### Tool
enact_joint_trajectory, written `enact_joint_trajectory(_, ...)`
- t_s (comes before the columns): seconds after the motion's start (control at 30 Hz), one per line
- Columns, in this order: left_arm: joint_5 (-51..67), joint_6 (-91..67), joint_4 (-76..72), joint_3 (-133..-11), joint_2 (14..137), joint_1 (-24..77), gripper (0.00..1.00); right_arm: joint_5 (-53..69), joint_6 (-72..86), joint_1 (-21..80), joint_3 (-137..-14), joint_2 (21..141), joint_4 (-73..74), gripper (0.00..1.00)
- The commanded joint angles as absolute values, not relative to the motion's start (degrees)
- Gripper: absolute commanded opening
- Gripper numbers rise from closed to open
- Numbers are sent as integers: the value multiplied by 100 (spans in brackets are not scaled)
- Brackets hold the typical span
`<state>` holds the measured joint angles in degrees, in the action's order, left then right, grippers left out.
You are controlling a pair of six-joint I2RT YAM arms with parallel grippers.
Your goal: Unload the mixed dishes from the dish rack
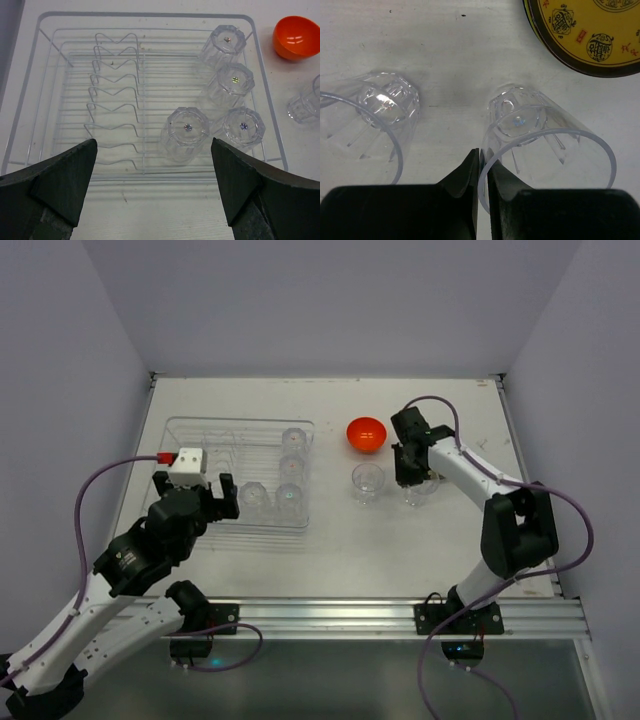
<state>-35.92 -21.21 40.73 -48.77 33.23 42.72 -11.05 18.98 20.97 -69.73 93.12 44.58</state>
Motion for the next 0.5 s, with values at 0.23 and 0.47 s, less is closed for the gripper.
enact_joint_trajectory(0.23,-3401,-2021,4060,-5334,3822,4271,100,-712,1802,1995,-7181,9659,4052,22)
enact_joint_trajectory(0.47,-3305,-2284,4298,-5537,4403,4271,100,-870,1881,2013,-7260,8950,4262,62)
